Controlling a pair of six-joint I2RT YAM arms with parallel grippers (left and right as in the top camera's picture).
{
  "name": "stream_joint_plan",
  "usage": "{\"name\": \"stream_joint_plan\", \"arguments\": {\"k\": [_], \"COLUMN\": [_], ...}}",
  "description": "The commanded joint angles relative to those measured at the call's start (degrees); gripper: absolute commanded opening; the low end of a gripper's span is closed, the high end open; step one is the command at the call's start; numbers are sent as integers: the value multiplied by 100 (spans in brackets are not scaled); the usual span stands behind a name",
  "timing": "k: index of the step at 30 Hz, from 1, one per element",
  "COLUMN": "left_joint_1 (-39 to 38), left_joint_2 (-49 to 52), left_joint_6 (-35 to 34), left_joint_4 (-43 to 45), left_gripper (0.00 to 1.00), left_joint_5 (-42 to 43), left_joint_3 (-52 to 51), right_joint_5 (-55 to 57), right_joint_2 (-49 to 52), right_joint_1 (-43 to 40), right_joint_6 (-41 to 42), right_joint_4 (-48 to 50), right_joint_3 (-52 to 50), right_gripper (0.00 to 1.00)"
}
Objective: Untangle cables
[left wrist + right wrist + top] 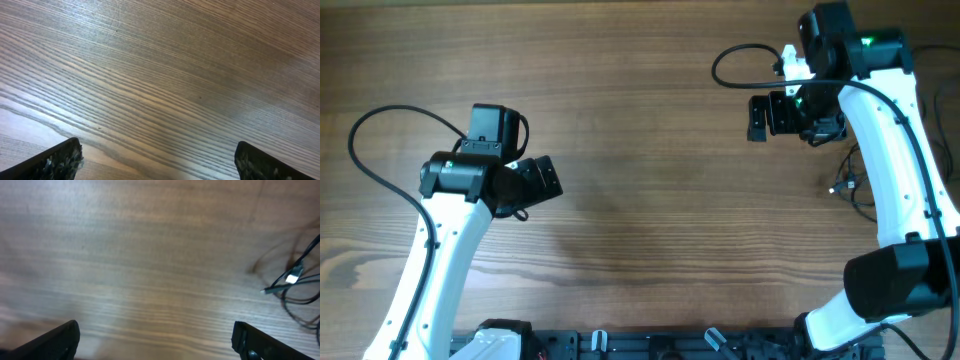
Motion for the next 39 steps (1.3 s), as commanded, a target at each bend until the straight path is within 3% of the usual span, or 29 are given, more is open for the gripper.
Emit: {"name": "stream_joint_plan", "arguments": {"k": [1,8,11,15,19,27,39], "left_joint_1": [44,44,44,44,44,44,44], "left_joint_2": [-229,-721,-1386,-2503,-3394,-3571,-3569], "left_joint_6": [-79,-105,-96,96,11,11,11], "left_joint_4": [-44,70,592,1316,1499,1436,1436], "left_gripper": [100,100,100,100,100,100,100], "left_joint_5": [50,50,48,66,66,50,52], "left_joint_3": [68,-262,-719,-1241,-1517,-1526,-1526], "right_joint_5": [363,197,133,396,682,715,715], "right_joint_2": [-535,-2361,-3445,-4695,-5608,-5722,-4806], "right_joint_1": [7,7,7,7,7,7,7], "right_joint_6": [76,157,181,505,586,588,588], "right_joint_4": [354,1836,2496,2811,2813,2789,2791], "right_joint_3": [-450,-2752,-3617,-4059,-4072,-4072,-4072], "right_gripper": [100,100,100,100,100,100,100]}}
